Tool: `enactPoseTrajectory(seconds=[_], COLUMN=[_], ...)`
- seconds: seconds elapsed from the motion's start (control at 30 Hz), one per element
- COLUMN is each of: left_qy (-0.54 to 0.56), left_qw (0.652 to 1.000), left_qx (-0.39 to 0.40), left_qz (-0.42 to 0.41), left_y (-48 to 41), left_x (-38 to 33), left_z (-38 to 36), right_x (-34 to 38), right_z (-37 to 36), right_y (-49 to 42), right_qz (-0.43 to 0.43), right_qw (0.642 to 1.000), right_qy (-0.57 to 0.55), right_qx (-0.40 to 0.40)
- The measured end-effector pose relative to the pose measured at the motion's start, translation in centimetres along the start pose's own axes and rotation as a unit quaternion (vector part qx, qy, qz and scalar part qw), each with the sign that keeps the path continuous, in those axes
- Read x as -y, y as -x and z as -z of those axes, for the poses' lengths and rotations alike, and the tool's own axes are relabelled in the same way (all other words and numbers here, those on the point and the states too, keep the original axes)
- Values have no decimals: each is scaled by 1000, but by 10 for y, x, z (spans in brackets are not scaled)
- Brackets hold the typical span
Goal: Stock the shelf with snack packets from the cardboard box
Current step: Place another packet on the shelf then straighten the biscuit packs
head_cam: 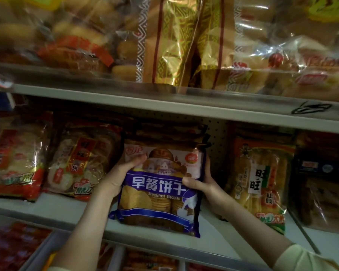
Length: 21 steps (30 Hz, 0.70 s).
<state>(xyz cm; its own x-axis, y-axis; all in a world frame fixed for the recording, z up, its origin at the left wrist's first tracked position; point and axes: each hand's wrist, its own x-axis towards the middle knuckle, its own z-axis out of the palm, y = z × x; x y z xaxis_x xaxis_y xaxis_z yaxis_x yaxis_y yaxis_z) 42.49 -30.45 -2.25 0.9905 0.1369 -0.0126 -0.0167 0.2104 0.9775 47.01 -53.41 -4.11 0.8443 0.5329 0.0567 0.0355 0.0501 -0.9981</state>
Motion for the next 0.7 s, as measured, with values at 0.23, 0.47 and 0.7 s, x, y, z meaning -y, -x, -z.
enactPoseTrajectory(seconds=[0.23,0.47,0.7], left_qy=[10,11,-5], left_qw=[1000,999,1000], left_qx=[25,41,12], left_qz=[-17,-14,-25], left_y=[-5,-9,-1], left_x=[6,10,7], left_z=[-13,-20,-22], right_x=[1,5,17], right_z=[6,9,-7], right_y=[6,16,27], right_qz=[19,35,161], right_qw=[999,997,958], right_qy=[-23,-42,158], right_qx=[-33,-47,-179])
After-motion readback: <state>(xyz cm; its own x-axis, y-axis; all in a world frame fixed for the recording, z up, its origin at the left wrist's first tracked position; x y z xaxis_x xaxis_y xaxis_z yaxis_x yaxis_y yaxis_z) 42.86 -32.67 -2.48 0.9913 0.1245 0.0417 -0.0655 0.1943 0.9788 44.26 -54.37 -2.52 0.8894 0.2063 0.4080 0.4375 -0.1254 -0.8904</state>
